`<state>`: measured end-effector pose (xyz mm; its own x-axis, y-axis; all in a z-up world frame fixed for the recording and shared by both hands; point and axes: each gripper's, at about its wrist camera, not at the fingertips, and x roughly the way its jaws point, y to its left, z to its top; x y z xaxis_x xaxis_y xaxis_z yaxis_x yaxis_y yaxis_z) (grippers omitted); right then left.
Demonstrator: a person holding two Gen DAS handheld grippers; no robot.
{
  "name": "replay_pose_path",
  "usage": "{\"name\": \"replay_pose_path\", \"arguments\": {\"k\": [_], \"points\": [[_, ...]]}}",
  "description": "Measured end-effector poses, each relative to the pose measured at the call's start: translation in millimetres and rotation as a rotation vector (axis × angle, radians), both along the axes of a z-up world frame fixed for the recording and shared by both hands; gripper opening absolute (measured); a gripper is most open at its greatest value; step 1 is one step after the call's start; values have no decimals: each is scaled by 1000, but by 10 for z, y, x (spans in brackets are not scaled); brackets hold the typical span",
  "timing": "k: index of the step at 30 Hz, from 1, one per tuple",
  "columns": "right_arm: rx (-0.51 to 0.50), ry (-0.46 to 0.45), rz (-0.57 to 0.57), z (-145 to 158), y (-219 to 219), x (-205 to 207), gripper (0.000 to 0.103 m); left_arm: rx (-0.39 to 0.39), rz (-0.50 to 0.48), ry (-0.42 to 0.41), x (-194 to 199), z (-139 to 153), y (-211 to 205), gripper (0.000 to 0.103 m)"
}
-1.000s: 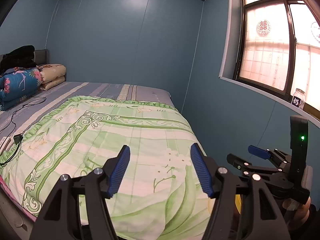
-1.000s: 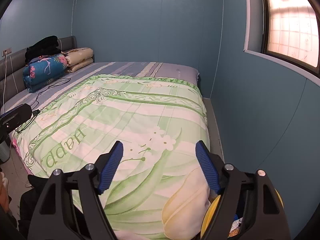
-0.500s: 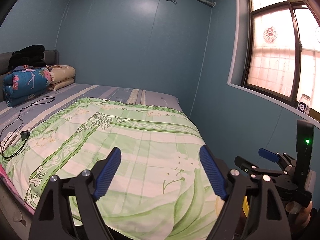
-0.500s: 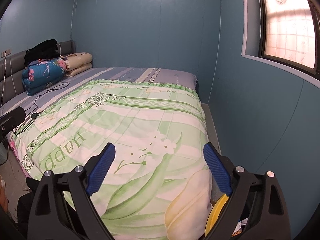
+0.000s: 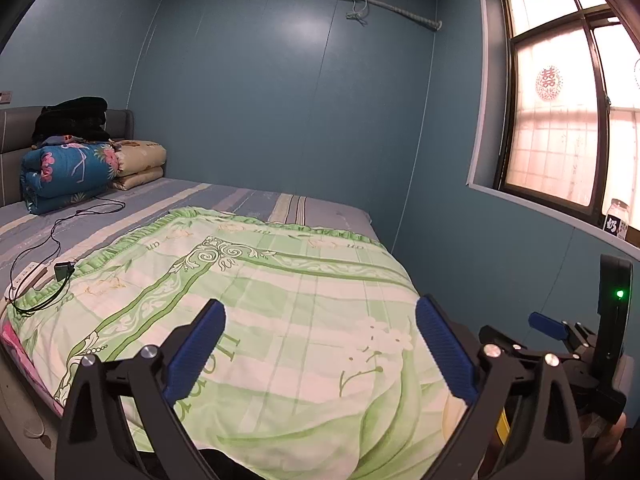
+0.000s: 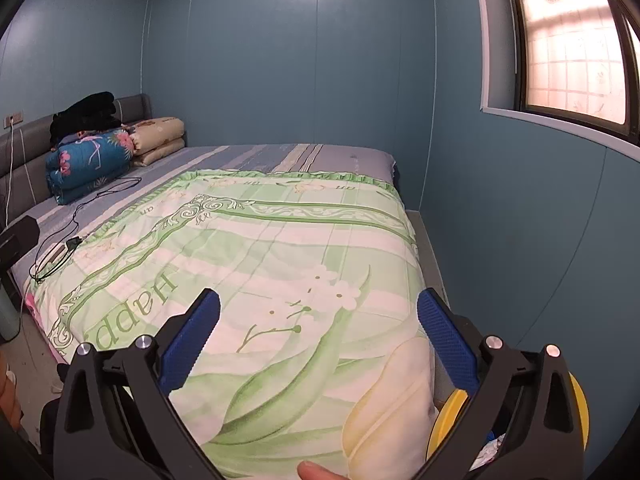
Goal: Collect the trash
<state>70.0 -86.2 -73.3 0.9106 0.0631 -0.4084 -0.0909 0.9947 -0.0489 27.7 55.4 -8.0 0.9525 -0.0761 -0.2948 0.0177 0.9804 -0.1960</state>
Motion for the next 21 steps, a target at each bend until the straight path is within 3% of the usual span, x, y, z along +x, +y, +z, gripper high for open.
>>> {"name": "replay_pose_path", "arguments": {"k": [21], "points": [[27,7,-4,-85,-36,-3,94,1,19,-8,-46,-61,43,95]]}}
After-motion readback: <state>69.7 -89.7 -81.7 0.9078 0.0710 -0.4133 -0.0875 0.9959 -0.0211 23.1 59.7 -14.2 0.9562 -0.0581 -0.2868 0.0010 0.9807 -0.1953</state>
